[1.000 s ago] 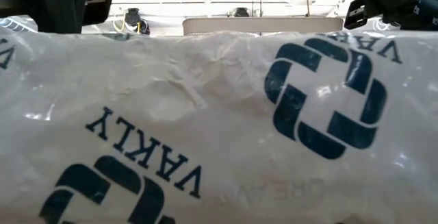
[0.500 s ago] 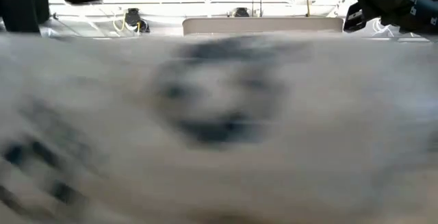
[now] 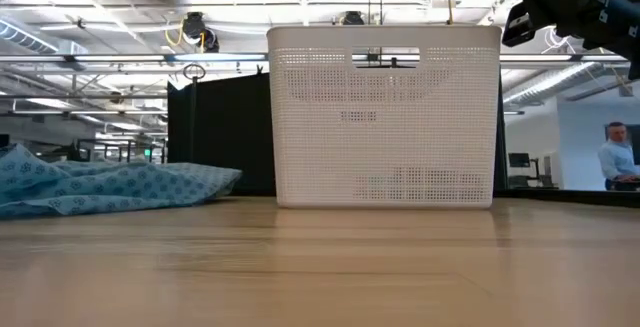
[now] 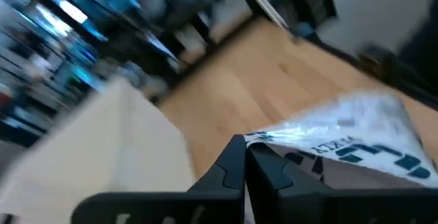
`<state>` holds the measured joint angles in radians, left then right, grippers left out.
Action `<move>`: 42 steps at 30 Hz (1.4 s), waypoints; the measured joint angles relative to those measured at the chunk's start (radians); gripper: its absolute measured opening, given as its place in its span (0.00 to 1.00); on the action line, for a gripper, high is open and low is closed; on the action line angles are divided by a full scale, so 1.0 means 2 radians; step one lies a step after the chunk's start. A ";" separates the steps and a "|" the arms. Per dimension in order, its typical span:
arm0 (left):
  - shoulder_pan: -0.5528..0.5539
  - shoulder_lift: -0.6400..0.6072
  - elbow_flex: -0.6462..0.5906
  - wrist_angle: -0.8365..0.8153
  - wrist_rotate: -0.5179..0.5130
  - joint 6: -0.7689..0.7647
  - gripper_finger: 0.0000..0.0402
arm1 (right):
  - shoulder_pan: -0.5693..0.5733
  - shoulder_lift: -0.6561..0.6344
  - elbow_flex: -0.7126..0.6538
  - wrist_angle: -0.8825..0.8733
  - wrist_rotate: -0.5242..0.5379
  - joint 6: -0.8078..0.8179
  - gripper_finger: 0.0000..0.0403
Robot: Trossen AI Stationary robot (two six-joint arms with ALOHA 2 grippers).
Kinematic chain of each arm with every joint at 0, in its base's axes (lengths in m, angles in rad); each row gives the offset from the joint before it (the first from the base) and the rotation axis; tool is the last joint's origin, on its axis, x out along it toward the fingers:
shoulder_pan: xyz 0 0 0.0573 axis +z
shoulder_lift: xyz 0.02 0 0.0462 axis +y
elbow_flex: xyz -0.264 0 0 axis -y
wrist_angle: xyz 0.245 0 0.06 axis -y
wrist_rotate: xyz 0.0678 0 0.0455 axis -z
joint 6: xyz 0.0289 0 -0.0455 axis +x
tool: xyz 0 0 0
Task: Pick & place medical supplies in basket/bin
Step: Put the white mailer bag into the white bin
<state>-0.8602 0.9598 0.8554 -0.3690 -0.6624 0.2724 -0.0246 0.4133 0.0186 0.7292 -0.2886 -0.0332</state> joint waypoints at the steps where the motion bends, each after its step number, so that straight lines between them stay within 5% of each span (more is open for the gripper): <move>1: 0.005 -0.030 -0.015 0.017 -0.005 0.020 0.00 | 0.000 0.000 0.000 0.000 0.000 -0.002 0.00; 9: 0.043 -0.255 -0.110 0.038 -0.010 0.099 0.00 | 0.000 0.000 0.000 -0.007 -0.002 0.008 0.00; 12: 0.046 -0.321 -0.118 0.050 -0.071 0.110 0.00 | 0.000 0.000 0.000 -0.017 -0.001 0.007 0.00; 17: 0.056 -0.360 -0.122 0.063 -0.203 0.132 0.00 | 0.000 0.000 0.000 0.002 -0.001 -0.028 0.00; 23: 0.065 -0.368 -0.121 0.034 -0.230 0.117 0.00 | 0.000 0.000 0.000 -0.002 -0.001 -0.080 0.00; 28: 0.078 -0.373 -0.169 0.001 -0.166 0.076 0.00 | 0.000 0.000 0.000 0.008 -0.001 -0.148 0.00; 33: 0.100 -0.388 -0.208 0.112 -0.035 0.141 0.00 | 0.000 0.000 0.004 0.015 -0.002 -0.165 0.00; 42: 0.182 -0.445 -0.272 0.158 0.067 0.135 0.00 | -0.001 0.000 0.009 0.002 -0.002 -0.141 0.00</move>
<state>-0.4967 0.0691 0.3107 -0.0534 -0.5294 0.5425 -0.0261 0.4133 0.0364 0.7329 -0.2928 -0.3158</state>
